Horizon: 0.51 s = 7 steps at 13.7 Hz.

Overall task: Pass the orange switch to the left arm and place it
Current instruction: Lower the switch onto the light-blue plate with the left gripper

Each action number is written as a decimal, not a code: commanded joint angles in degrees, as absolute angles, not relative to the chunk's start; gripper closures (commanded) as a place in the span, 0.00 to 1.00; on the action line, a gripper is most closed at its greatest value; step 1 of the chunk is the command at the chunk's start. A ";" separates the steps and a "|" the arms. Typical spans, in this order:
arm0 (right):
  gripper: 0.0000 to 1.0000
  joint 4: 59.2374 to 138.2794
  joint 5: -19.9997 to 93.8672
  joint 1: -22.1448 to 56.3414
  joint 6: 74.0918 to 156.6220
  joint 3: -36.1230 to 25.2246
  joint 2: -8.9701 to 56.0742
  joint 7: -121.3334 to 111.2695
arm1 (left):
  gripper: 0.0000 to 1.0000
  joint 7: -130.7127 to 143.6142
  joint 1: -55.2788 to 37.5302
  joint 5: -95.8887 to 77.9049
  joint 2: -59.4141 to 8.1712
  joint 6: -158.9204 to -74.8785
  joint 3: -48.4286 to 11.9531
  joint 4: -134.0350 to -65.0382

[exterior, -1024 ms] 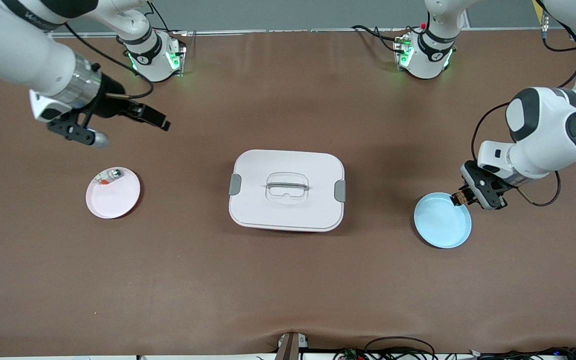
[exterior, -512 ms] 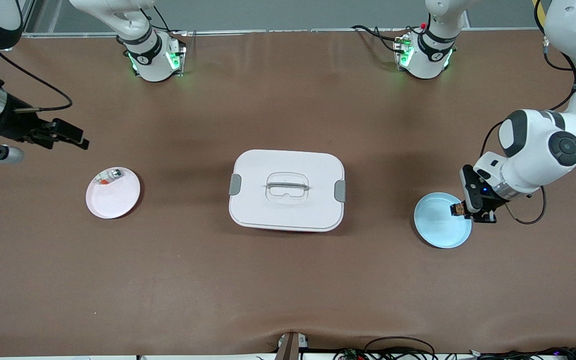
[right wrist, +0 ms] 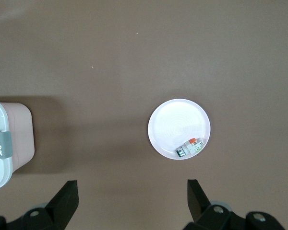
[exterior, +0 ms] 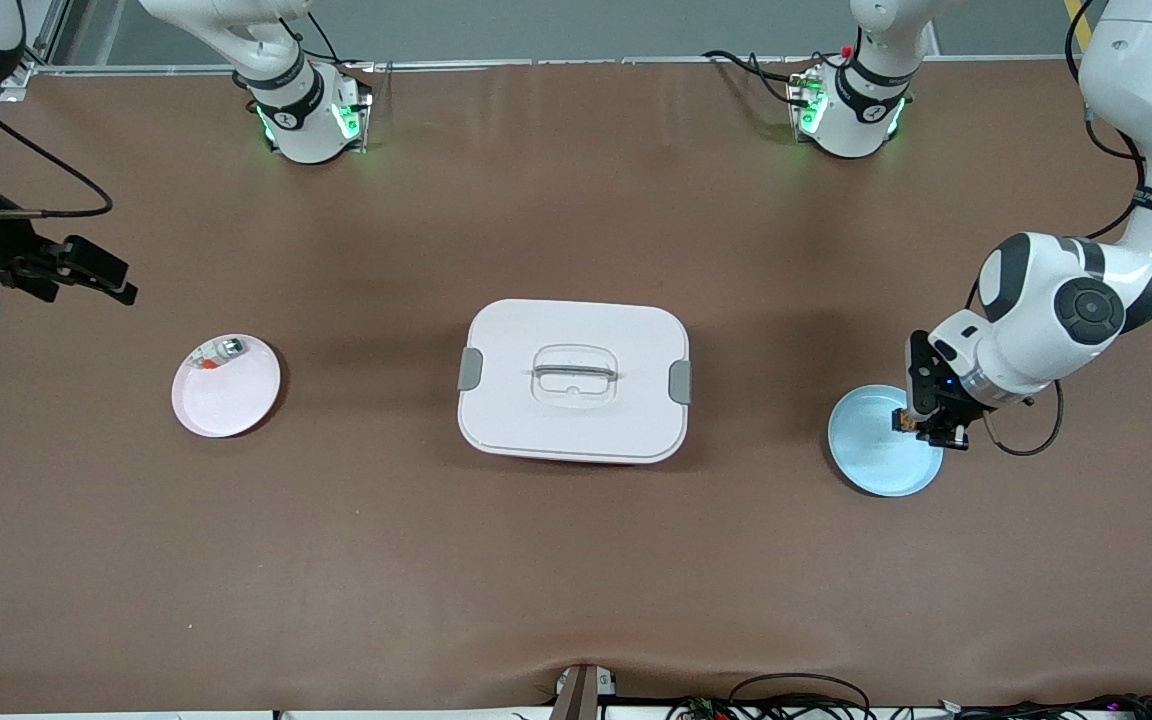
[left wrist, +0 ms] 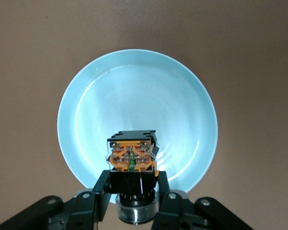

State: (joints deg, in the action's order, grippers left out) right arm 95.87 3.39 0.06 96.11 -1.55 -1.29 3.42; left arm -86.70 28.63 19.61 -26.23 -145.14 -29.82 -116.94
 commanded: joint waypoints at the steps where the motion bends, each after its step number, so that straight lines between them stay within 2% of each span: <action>1: 0.00 94.66 2.46 -1.14 95.80 -0.70 -1.58 3.25 | 1.00 -87.63 29.00 23.45 -28.91 -149.14 -30.23 -116.72; 7: 0.00 93.43 2.55 -2.72 95.80 -0.70 -1.58 3.25 | 1.00 -87.63 29.27 26.36 -32.16 -152.49 -30.15 -116.28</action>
